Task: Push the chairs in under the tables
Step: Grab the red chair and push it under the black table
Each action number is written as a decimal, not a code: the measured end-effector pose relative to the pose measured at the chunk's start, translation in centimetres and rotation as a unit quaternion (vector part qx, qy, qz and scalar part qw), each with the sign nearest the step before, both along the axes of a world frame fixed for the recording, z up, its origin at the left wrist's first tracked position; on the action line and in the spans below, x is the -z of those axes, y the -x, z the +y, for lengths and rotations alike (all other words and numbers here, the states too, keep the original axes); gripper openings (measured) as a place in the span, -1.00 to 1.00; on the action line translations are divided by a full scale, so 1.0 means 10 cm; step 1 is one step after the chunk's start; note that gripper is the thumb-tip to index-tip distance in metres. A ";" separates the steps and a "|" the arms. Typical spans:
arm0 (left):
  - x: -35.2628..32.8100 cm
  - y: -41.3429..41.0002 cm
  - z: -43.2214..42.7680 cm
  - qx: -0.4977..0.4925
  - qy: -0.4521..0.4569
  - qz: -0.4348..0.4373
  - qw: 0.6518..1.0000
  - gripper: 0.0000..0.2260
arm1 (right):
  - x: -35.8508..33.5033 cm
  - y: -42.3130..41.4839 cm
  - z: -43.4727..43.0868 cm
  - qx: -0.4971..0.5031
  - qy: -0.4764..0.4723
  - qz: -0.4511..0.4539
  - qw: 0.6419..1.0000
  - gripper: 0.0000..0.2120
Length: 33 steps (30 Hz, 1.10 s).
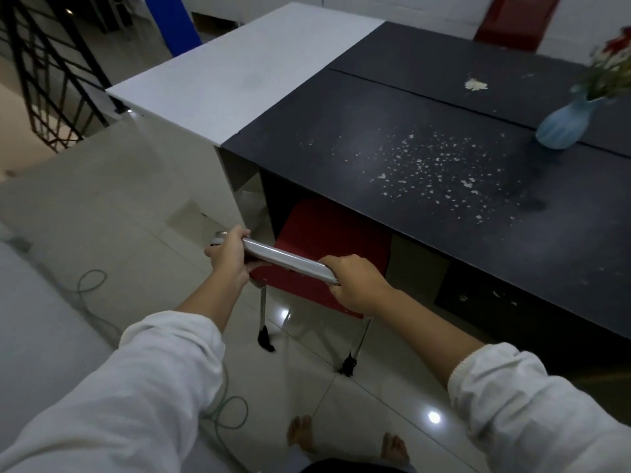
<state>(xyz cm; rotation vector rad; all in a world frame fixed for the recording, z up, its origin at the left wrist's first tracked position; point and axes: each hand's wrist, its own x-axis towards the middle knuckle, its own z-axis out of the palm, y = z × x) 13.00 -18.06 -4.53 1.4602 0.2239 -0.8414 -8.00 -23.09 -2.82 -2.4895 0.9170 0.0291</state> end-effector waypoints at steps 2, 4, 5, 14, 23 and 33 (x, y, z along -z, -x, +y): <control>0.00 0.08 -0.17 0.023 0.008 -0.002 1.000 -0.61 | 0.00 0.09 -0.07 0.023 0.004 0.007 1.000 -0.59; -0.04 0.15 -0.35 0.049 0.014 -0.003 0.999 -0.61 | -0.01 0.18 -0.15 0.052 0.000 0.001 0.999 -0.60; -0.06 0.18 -0.45 0.067 0.019 -0.003 0.998 -0.60 | -0.02 0.21 -0.22 0.069 0.001 -0.005 0.998 -0.61; -0.03 0.33 -1.06 0.140 0.018 -0.001 0.990 -0.40 | 0.07 0.40 -0.55 0.141 0.032 -0.027 0.989 -0.61; 0.00 0.35 -1.55 0.162 0.016 0.009 0.987 -0.26 | 0.16 0.47 -1.01 0.141 0.085 -0.069 0.984 -0.74; 0.02 0.34 -1.66 0.199 -0.008 -0.006 0.980 -0.32 | 0.16 0.51 -1.11 0.129 0.108 -0.082 0.982 -0.76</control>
